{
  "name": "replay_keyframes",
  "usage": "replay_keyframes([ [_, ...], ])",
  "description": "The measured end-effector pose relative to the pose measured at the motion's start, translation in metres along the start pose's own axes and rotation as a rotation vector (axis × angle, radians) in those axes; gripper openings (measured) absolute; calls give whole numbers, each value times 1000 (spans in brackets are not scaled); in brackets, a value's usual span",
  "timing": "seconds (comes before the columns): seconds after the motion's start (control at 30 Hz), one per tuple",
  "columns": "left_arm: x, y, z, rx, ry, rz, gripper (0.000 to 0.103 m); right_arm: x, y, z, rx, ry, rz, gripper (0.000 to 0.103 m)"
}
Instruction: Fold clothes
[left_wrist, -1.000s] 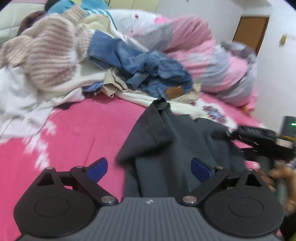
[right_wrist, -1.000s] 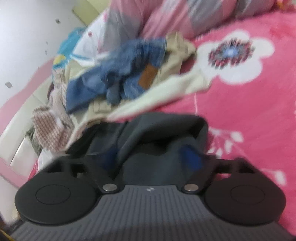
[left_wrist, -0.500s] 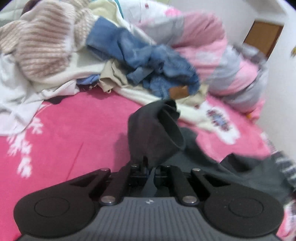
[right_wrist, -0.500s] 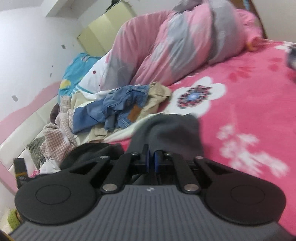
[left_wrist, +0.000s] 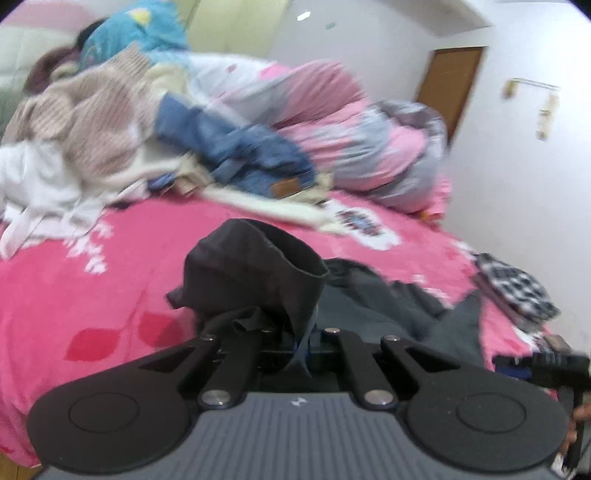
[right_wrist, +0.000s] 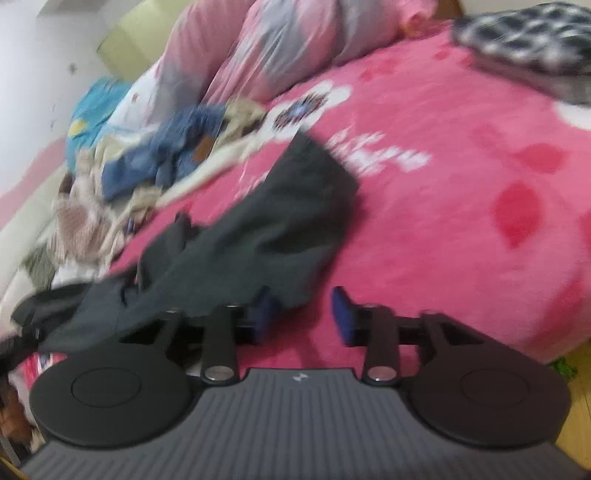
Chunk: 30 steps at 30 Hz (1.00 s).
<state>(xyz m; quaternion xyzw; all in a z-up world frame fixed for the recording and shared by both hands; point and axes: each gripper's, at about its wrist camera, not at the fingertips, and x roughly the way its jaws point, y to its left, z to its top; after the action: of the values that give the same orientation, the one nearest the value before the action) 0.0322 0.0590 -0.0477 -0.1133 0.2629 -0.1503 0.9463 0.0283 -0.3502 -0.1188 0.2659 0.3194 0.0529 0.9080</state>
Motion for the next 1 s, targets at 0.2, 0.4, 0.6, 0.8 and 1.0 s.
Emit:
replay_keyframes([
  [0.2, -21, -57, -27, 167, -25, -203, 4, -42, 3, 9, -14, -120, 32, 69],
  [0.4, 13, -106, -67, 332, 86, -289, 4, -12, 49, 12, -30, 41, 342, 90],
  [0.6, 31, -122, -94, 482, 122, -274, 5, 40, 115, 0, -227, 269, 452, 97],
  [0.8, 32, -107, -91, 454, 140, -251, 16, 78, 138, -33, -403, 433, 419, 28],
  [1.0, -4, -63, -66, 289, 111, -286, 53, 55, 103, -26, -308, 335, 385, 6],
])
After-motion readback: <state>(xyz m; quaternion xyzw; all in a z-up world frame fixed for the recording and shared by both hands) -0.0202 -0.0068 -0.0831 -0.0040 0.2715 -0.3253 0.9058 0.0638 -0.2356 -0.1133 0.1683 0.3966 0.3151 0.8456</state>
